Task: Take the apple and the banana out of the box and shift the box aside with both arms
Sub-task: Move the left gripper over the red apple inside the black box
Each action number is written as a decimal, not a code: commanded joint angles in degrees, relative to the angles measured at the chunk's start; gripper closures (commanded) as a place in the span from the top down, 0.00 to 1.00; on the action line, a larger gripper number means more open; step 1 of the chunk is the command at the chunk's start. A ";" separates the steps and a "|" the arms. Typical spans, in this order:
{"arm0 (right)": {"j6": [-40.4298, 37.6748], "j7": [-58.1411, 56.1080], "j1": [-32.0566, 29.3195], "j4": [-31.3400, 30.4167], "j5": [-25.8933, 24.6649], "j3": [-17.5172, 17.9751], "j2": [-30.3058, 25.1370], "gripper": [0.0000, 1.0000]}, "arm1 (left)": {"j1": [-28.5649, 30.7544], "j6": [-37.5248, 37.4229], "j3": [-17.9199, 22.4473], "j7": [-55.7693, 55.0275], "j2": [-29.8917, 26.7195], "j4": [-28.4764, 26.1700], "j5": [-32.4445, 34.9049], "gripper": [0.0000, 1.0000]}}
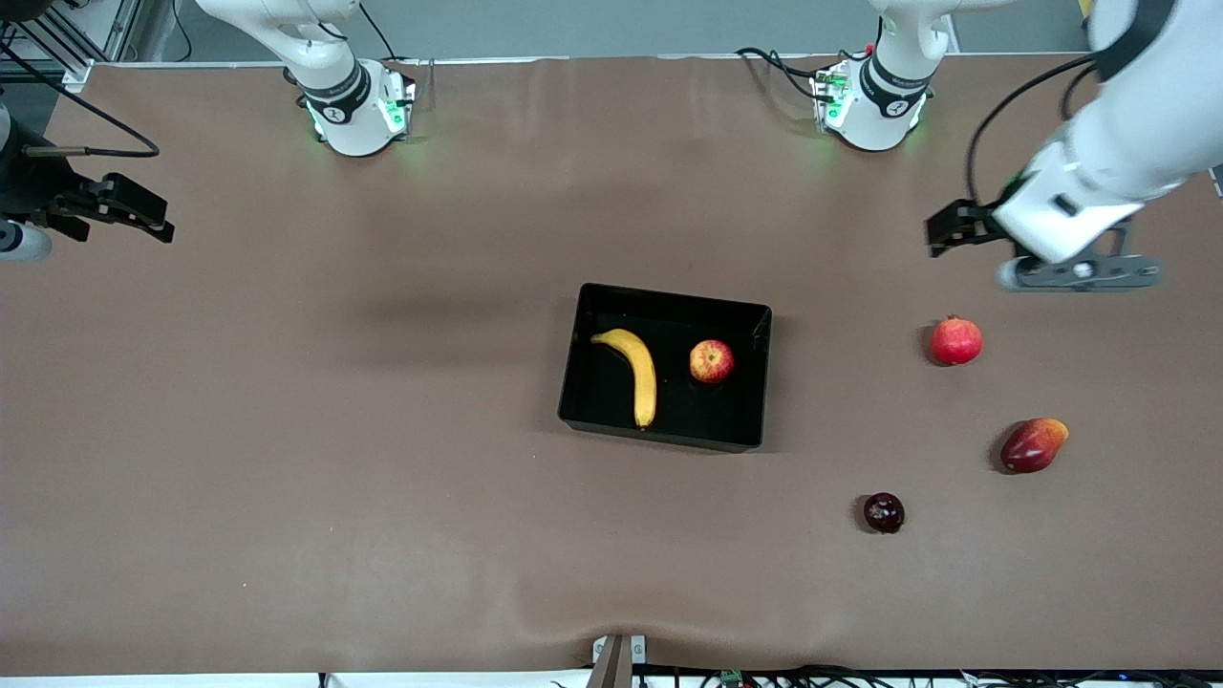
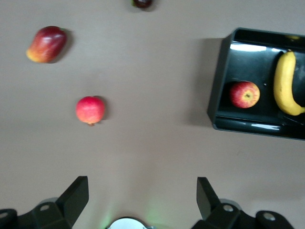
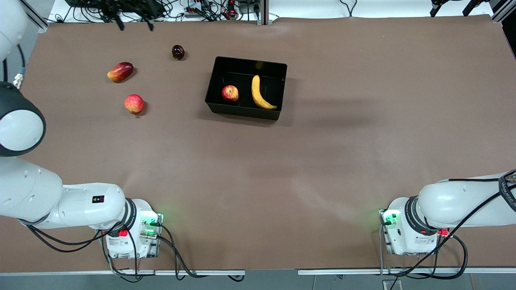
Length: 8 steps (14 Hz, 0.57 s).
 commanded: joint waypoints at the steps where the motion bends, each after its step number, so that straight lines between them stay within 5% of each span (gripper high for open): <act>1: -0.36 0.03 -0.10 0.98 -0.89 0.28 0.39 1.00 | 0.20 1.83 -4.13 -1.70 1.95 0.39 -0.39 1.00; 8: -0.36 0.03 -0.02 0.89 -0.89 0.28 0.48 1.00 | -1.11 12.54 -11.87 -11.45 5.20 -6.02 -0.04 1.00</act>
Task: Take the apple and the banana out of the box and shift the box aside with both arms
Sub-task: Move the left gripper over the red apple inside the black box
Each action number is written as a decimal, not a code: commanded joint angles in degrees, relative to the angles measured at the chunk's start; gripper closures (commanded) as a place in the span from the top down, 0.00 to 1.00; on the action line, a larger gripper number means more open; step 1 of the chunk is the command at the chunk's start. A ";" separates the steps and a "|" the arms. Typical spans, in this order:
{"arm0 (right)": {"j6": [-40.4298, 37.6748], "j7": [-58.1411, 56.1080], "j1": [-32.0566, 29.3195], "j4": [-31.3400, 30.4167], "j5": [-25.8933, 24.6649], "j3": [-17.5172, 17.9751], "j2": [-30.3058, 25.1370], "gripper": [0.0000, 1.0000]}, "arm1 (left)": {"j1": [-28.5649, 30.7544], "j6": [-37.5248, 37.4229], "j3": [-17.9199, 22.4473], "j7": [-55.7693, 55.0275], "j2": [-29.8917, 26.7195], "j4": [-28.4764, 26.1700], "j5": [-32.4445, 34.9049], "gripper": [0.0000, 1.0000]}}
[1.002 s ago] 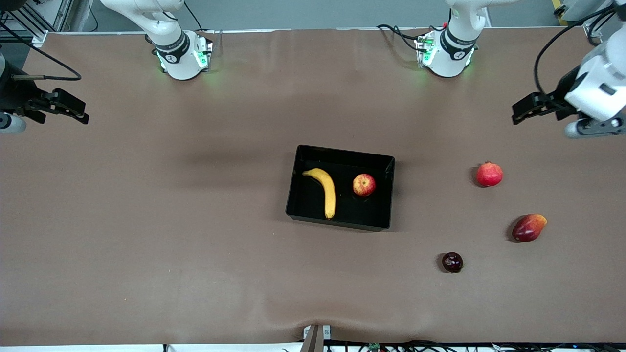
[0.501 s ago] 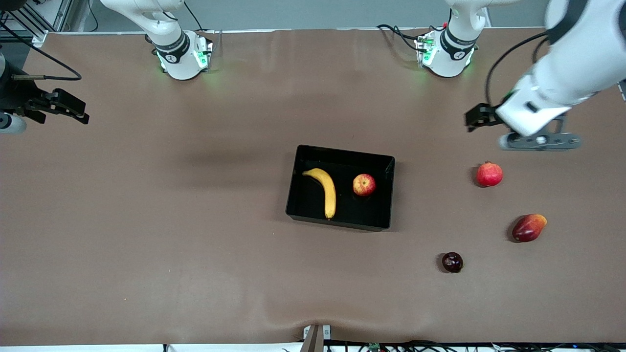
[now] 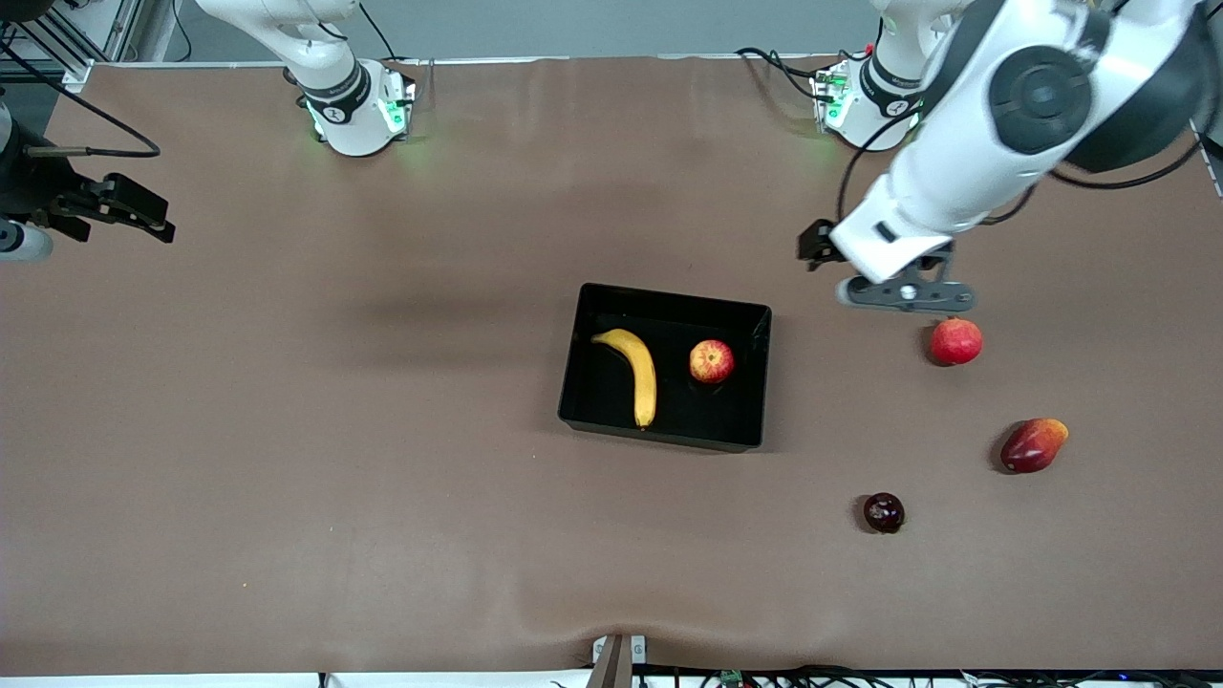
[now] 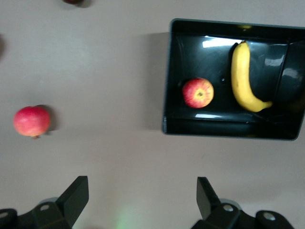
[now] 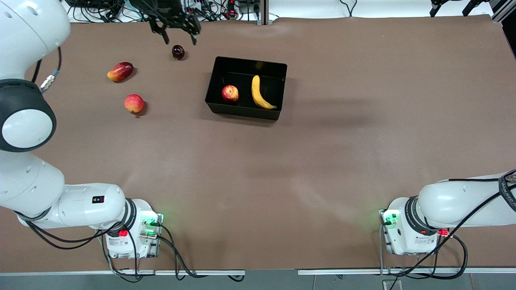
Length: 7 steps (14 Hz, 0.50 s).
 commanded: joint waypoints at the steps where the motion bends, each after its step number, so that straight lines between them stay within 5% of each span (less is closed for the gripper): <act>1: -0.36 0.03 -0.04 0.98 -0.89 0.24 0.45 1.00 | -1.14 5.43 -0.80 -3.20 -0.10 -3.96 -0.04 1.00; 7: -0.36 0.03 -0.13 0.98 -0.89 0.24 0.45 1.00 | -3.86 13.70 -0.89 -8.21 3.23 -6.52 0.13 1.00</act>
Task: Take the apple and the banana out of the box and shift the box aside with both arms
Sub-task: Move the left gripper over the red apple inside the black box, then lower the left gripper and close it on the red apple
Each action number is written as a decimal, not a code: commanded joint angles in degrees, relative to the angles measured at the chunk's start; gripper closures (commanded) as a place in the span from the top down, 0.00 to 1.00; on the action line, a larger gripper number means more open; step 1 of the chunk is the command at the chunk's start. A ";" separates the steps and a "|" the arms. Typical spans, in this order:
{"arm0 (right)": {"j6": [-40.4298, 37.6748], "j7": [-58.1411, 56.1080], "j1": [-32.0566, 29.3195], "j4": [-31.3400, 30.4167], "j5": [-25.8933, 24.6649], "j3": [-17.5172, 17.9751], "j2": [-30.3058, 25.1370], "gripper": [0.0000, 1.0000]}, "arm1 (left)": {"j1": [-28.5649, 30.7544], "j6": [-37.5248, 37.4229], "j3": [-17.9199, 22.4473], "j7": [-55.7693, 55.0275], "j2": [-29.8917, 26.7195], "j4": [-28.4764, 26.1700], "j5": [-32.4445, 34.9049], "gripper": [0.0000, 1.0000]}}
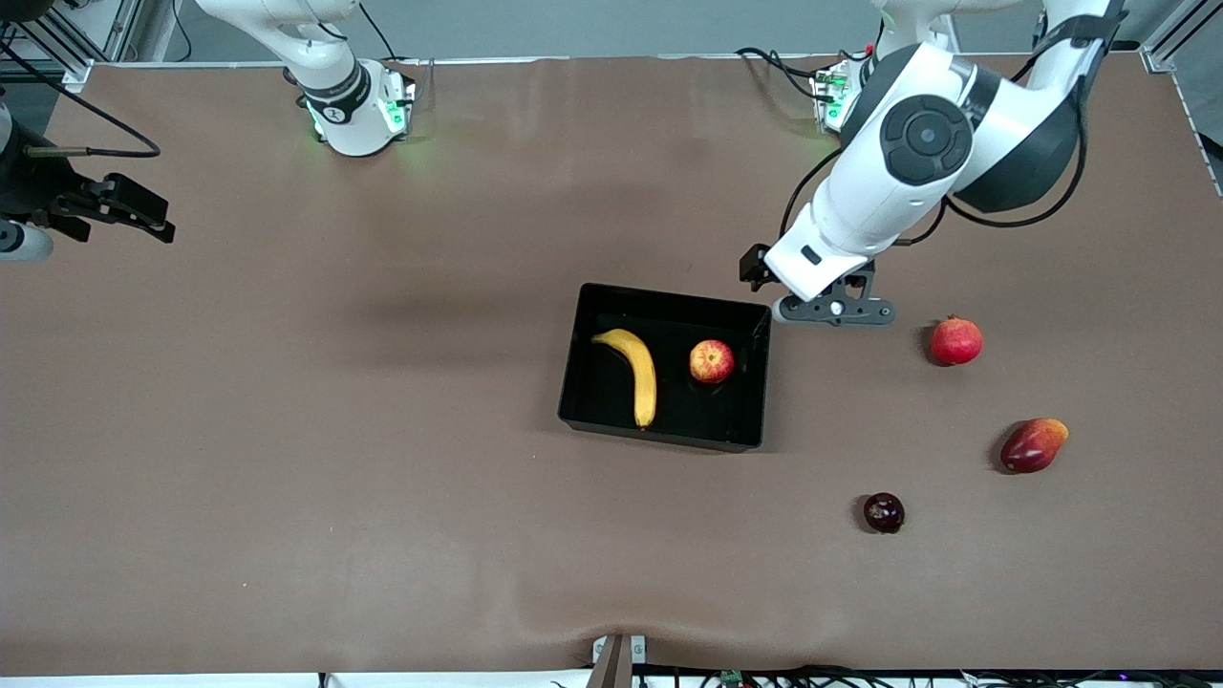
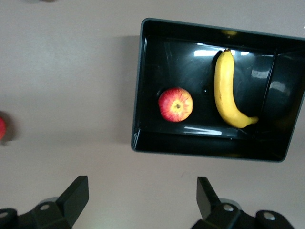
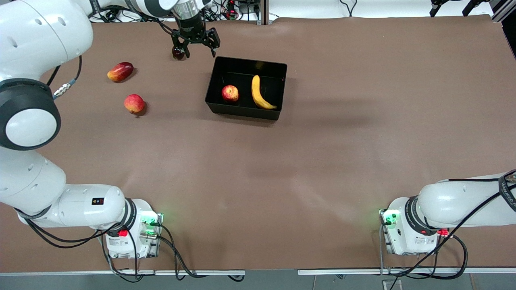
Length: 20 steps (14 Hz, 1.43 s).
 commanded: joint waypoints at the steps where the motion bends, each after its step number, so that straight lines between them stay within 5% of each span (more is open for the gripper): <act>1: -0.36 0.03 -0.05 0.98 -0.89 0.24 0.45 1.00 | -1.48 3.03 -0.19 -4.41 1.61 -0.19 0.83 1.00; 11: -0.36 0.03 -0.05 0.89 -0.97 0.24 0.45 1.00 | -6.22 15.42 -0.10 -14.77 12.50 0.34 10.14 1.00; 20: -0.36 0.03 0.04 0.98 -0.97 0.24 0.62 1.00 | -7.63 15.79 -0.02 -31.93 18.76 1.83 16.65 1.00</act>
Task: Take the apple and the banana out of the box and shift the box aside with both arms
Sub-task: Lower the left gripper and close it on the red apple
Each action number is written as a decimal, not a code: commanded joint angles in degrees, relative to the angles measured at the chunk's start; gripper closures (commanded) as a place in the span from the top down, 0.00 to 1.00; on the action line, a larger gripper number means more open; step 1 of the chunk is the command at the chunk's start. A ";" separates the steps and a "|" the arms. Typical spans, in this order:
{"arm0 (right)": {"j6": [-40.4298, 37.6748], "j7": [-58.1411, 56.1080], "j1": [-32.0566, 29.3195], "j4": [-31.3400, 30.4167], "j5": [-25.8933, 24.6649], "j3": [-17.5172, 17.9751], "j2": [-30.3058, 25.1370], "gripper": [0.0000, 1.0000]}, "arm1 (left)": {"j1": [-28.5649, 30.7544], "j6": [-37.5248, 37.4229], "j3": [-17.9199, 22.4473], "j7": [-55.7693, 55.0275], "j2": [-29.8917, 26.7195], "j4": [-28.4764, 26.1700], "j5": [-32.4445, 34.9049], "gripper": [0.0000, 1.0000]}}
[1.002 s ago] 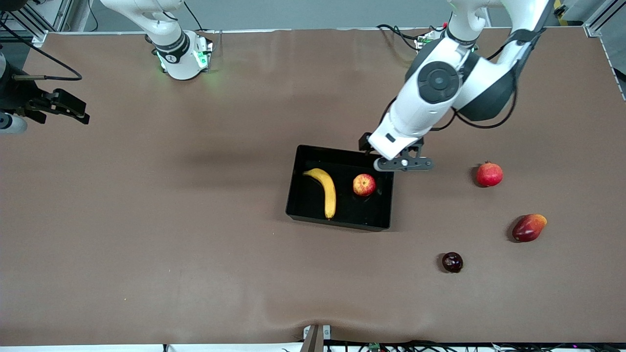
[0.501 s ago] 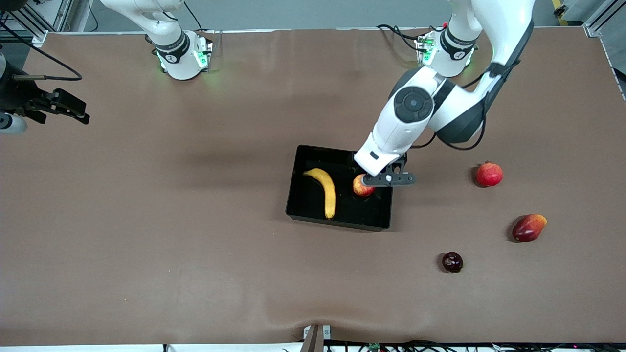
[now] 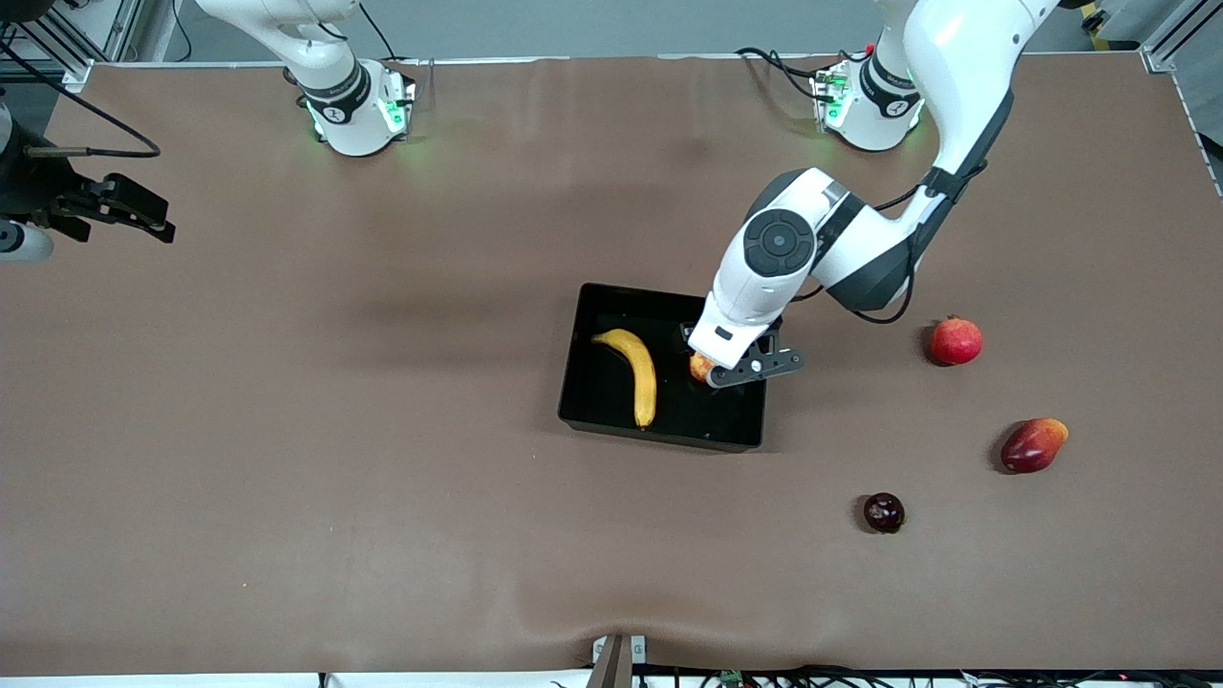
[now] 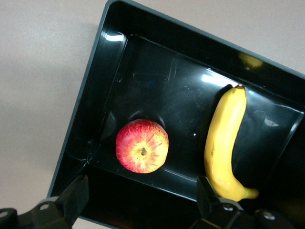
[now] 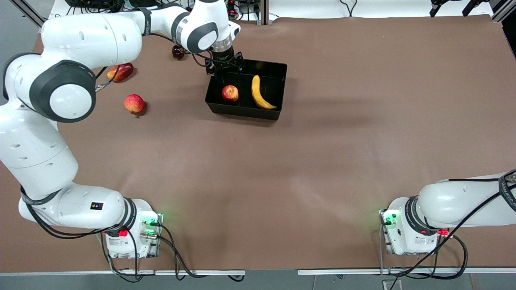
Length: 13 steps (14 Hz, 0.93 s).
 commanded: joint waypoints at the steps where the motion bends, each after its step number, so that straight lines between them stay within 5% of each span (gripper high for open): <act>1: -0.36 0.03 0.04 0.98 -0.97 0.24 0.57 1.00 | -0.47 0.05 -0.08 -4.45 1.68 1.40 2.82 1.00; 13: -0.36 0.03 0.04 0.98 -0.97 0.24 0.57 1.00 | -1.70 0.05 0.19 -13.59 6.34 3.07 8.26 1.00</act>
